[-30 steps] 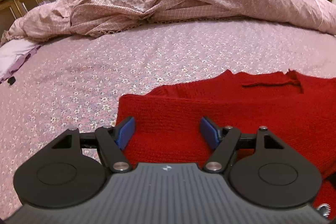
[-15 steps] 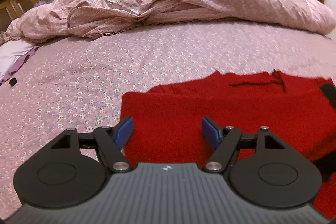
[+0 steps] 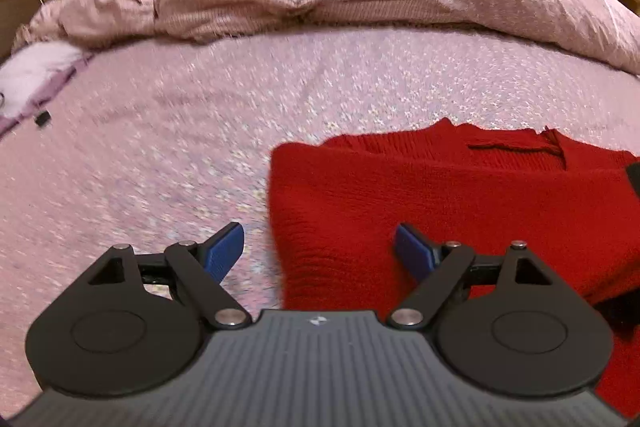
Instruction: Fold small clothes
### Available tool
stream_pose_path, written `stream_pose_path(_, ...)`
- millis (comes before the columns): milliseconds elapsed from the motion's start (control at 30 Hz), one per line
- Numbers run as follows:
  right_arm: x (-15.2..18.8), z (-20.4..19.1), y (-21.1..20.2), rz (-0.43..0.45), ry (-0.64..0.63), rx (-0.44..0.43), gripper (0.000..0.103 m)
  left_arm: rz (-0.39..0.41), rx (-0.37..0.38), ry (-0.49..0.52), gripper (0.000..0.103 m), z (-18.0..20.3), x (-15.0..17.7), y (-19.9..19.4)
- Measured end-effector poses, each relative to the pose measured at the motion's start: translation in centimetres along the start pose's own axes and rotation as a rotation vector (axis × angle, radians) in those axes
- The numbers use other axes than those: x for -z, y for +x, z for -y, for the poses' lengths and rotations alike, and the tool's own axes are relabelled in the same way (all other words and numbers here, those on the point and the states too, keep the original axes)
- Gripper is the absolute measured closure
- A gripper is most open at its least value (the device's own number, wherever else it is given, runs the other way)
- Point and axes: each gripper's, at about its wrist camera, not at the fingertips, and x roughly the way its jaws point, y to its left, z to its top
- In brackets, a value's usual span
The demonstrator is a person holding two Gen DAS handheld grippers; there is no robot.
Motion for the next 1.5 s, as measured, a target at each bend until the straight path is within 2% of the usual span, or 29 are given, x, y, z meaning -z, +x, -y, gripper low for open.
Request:
stream_pose_path(100, 0.2, 0.2, -1.9, 0.007, 0.022, -0.001, 0.051, 0.006, 0.002, -0.002, 0.017, -0.4, 0.1, -1.8)
stream_pose_path(133, 0.4, 0.3, -2.5, 0.009, 0.026, -0.002, 0.05, 0.007, -0.001, -0.003, 0.017, -0.6, 0.2, -2.3)
stream_pose_path(500, 2.7, 0.3, -9.3, -0.015, -0.002, -0.014, 0.049, -0.023, -0.02, 0.001, 0.017, -3.0, 3.2, -8.6)
stream_pose_path(833, 6.8, 1.2, -14.2, -0.067, -0.012, 0.027, 0.048, -0.065, -0.012, 0.0, 0.016, -4.4, 8.8, -12.7)
stream_pose_path(1100, 10.3, 2.0, -16.2, -0.121, 0.004, 0.039, 0.048, -0.124, 0.027, 0.004, 0.016, -4.2, 12.4, -14.1)
stream_pose_path(1333, 12.9, 3.0, -16.9, -0.171, -0.001, 0.056, 0.048, -0.188, 0.088, -0.023, 0.016, -4.2, 14.1, -13.8)
stream_pose_path(1500, 13.7, 3.5, -16.8, -0.175, 0.001, 0.056, 0.048, -0.183, 0.115, 0.002, 0.017, -3.8, 14.5, -13.9)
